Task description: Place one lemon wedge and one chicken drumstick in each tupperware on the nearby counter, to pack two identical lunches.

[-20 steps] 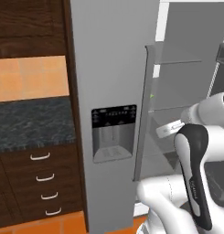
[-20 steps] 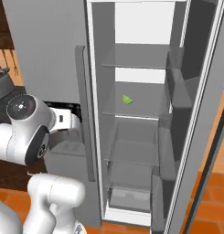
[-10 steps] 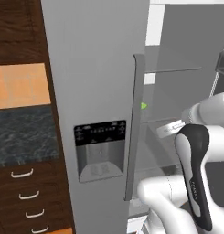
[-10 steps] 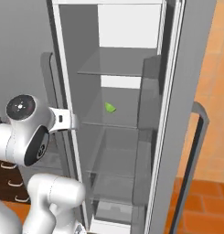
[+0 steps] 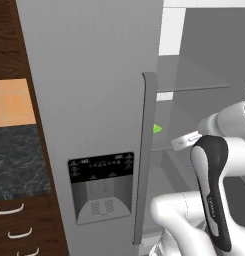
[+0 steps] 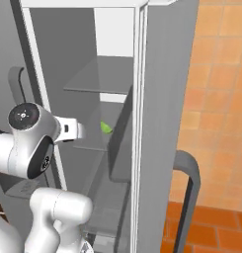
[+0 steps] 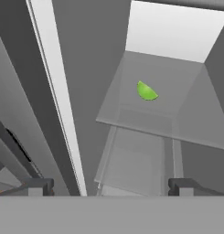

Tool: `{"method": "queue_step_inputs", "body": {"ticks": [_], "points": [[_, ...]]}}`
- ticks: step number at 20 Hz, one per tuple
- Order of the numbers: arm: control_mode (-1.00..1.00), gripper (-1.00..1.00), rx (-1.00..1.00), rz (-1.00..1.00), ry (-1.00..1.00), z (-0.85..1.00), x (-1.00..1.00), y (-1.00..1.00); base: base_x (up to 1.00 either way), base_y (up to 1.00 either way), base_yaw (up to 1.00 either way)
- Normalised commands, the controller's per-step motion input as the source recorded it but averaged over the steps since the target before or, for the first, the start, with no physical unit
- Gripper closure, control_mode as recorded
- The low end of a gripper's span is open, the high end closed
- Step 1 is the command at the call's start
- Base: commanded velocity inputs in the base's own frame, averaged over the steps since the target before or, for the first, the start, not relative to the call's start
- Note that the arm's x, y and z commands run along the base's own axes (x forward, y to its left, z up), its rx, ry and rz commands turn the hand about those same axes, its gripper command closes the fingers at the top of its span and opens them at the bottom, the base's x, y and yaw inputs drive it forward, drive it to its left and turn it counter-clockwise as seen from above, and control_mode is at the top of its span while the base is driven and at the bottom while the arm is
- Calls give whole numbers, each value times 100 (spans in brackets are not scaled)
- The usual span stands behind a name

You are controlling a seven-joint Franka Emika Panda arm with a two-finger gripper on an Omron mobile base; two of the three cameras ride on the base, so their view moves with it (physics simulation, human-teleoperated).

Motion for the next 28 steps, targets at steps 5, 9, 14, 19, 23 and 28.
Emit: {"method": "queue_step_inputs", "body": {"ticks": [5,9,14,19,23,28], "points": [[100,-100,0,0,0,0,0,0,36,-46,13],[-100,-100,0,12,4,0,48,-24,0,0,0],[-100,-100,-1,1,0,-8,45,-15,0,0,0],[-100,-100,0,0,2,-24,55,-9,0,0,0],[-100,-100,0,0,12,-21,70,-21,0,0,0],[-100,-100,0,5,7,-38,60,-13,0,0,0]]}}
